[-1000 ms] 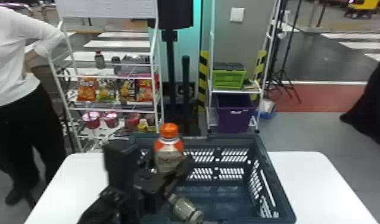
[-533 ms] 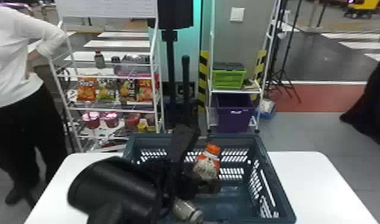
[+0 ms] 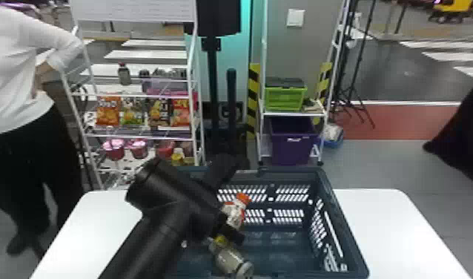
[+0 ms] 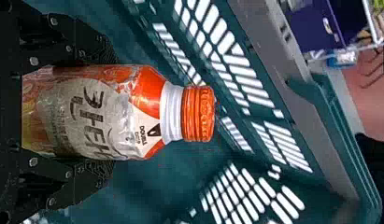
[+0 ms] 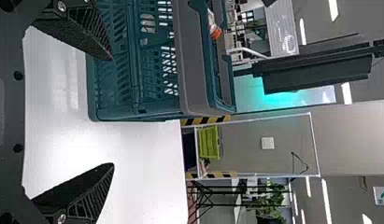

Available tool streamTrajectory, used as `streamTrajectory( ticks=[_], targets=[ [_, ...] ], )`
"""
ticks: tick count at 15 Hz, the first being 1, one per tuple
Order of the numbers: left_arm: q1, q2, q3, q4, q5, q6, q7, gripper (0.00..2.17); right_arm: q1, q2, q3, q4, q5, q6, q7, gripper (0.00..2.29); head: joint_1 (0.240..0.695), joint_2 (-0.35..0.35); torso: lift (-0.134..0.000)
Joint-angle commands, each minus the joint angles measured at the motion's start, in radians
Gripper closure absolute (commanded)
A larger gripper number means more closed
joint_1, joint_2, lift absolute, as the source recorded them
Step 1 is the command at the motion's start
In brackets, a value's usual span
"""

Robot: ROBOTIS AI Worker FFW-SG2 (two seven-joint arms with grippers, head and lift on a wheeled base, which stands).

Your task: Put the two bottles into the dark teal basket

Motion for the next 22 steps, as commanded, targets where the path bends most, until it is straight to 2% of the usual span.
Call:
streamTrajectory(
  ticks=[1, 2, 3, 4, 7, 9, 10, 13, 17, 19, 21, 22],
  targets=[
    [0.002, -0.006, 0.012, 0.004, -0.031, 0.0, -0.02, 1.27, 0.002, 0.003, 0.001, 0.001, 0.0, -0.007, 0.0, 0.08, 0.499, 0.0, 0.0],
    [0.008, -0.006, 0.018, 0.001, -0.033, 0.0, -0.026, 0.61, 0.0, 0.004, 0.005, 0.001, 0.0, -0.01, 0.0, 0.08, 0.499, 0.0, 0.0],
    [0.021, -0.006, 0.023, -0.016, -0.034, 0.0, -0.032, 0.29, 0.0, 0.004, 0.006, 0.001, 0.0, -0.01, 0.0, 0.08, 0.499, 0.0, 0.0],
    [0.032, -0.006, 0.034, -0.035, -0.038, 0.0, -0.032, 0.1, 0.0, 0.004, 0.005, 0.002, 0.0, -0.01, 0.0, 0.08, 0.499, 0.0, 0.0],
    [0.087, -0.006, 0.087, -0.157, -0.042, 0.0, -0.009, 0.06, 0.002, 0.004, 0.006, 0.005, 0.0, -0.02, 0.0, 0.08, 0.499, 0.0, 0.0],
    [0.172, -0.006, 0.161, -0.315, -0.008, -0.021, 0.064, 0.07, 0.008, 0.004, 0.008, 0.004, 0.0, -0.044, 0.0, 0.08, 0.499, 0.0, 0.0],
    [0.221, -0.006, 0.196, -0.4, 0.027, -0.058, 0.112, 0.07, 0.009, 0.004, 0.008, 0.002, 0.0, -0.044, 0.002, 0.08, 0.499, 0.0, 0.0],
    [0.403, -0.006, 0.307, -0.707, 0.206, -0.095, 0.249, 0.08, 0.017, 0.004, 0.005, -0.016, 0.0, -0.056, 0.012, 0.08, 0.499, 0.0, 0.0],
    [0.683, -0.006, 0.41, -1.029, 0.309, -0.095, 0.374, 0.08, 0.034, 0.003, -0.009, -0.047, -0.005, -0.084, 0.021, 0.08, 0.499, 0.0, 0.0],
    [0.844, -0.006, 0.471, -1.108, 0.361, -0.172, 0.431, 0.09, 0.034, 0.001, -0.031, -0.056, -0.021, -0.084, 0.041, 0.08, 0.499, 0.0, 0.0],
    [1.006, -0.006, 0.549, -1.133, 0.44, -0.408, 0.451, 0.09, 0.037, 0.001, -0.049, -0.073, -0.029, -0.081, 0.054, 0.08, 0.499, 0.0, 0.0],
    [1.097, -0.006, 0.569, -1.13, 0.47, -0.589, 0.459, 0.09, 0.037, -0.002, -0.054, -0.078, -0.032, -0.078, 0.057, 0.08, 0.499, 0.0, 0.0]
  ],
)
